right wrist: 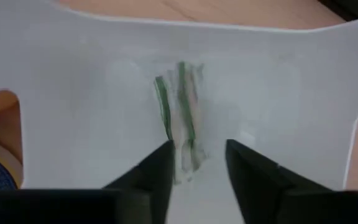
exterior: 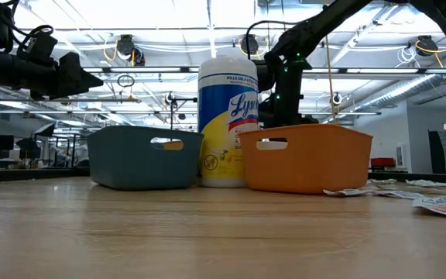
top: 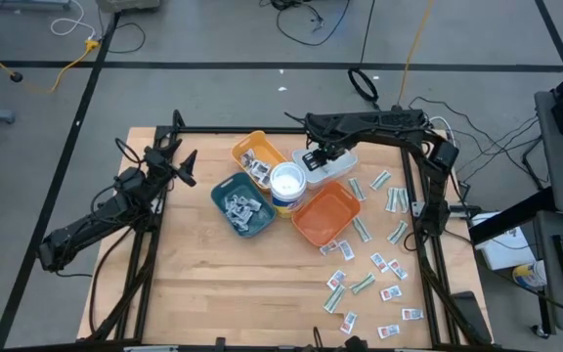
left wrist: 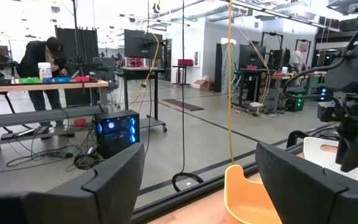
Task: Pick & Place First Aid Supplies
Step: Put the green bandage into the white bin
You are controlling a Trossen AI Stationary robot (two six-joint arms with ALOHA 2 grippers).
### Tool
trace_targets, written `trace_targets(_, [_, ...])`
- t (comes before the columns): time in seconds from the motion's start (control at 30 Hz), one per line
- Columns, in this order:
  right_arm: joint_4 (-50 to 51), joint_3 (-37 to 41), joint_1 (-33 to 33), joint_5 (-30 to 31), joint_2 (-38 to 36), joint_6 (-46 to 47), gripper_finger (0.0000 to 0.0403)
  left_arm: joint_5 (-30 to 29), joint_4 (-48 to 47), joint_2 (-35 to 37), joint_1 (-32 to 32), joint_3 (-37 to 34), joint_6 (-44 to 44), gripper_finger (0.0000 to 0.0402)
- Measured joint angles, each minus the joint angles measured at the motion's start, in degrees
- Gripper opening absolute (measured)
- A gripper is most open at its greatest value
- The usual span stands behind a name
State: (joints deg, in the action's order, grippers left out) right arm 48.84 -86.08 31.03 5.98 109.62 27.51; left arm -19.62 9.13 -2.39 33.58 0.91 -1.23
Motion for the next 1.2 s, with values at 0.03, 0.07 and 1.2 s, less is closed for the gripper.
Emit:
trace_targets(0.03, [0.0,0.0,0.0,0.0,0.0,0.1,0.0166,0.0,0.0,0.0,0.0,0.0,0.0,0.0308])
trace_targets(0.07, [0.0,0.0,0.0,0.0,-0.1,0.1,0.0180,0.0,0.0,0.0,0.0,0.0,0.0,0.0308])
trace_targets(1.2, [11.3,14.1,-0.2,-0.3,-22.8,9.8,0.0192,0.0,0.0,0.0,0.0,0.0,0.0,0.0308])
